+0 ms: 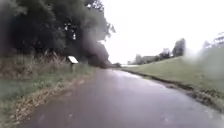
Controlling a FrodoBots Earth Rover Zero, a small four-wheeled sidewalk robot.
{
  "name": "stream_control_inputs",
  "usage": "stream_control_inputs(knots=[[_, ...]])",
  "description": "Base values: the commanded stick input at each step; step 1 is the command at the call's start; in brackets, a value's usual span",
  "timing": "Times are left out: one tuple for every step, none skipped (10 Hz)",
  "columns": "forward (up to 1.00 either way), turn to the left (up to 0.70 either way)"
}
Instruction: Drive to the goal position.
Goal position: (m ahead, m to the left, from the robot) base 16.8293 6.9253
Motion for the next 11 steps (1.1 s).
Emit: stream_control_inputs(knots=[[0.70,0.00],[0.70,0.00],[0.70,0.00],[0.70,0.00],[0.70,0.00],[0.70,0.00],[0.70,0.00],[0.70,0.00],[0.70,0.00],[0.70,0.00],[0.70,0.00]])
